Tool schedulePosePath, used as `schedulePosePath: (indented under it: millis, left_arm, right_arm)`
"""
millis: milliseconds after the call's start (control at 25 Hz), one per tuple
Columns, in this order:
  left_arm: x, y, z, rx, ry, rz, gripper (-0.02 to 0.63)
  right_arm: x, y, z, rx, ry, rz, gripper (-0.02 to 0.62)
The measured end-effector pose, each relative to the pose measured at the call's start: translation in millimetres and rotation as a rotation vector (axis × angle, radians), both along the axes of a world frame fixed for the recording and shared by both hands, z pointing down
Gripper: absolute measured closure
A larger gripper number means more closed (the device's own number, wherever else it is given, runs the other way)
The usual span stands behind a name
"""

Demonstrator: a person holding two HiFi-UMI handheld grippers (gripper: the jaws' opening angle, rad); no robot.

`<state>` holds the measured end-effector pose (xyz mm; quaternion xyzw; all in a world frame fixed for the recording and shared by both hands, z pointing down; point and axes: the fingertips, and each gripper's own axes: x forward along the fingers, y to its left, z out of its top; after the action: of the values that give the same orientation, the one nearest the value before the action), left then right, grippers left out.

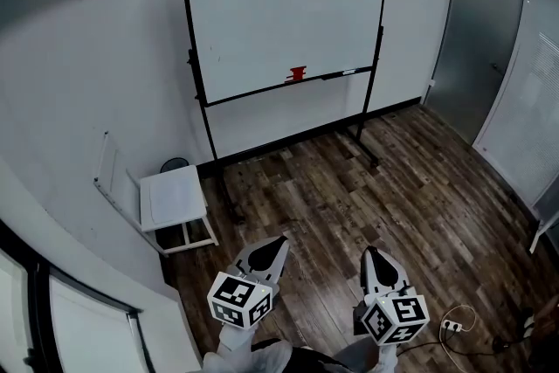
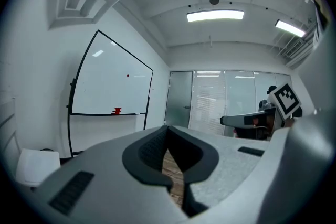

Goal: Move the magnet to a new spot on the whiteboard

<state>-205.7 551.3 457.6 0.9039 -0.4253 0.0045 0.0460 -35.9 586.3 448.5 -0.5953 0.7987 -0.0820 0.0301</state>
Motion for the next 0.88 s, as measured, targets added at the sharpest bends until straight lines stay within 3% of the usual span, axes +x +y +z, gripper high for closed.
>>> schedulePosePath:
  millis: [240, 400, 880]
  left_arm:
    - [21.5, 12.6, 20.2, -0.038, 0.021, -0.009, 0.597]
    - [33.0, 8.3, 20.5, -0.044, -0.008, -0.017, 0.597]
    - [66.9, -59.1, 25.7, -0.05, -0.05, -0.006, 0.597]
  right_arm:
    - [15.4, 8.8, 21.2, -0.039, 0.006, -0.027, 0.566]
    - [19.8, 8.2, 20.0, -0.036, -0.006, -0.048, 0.566]
    - [57.4, -57.5, 25.0, -0.053, -0.021, -0.015, 0.566]
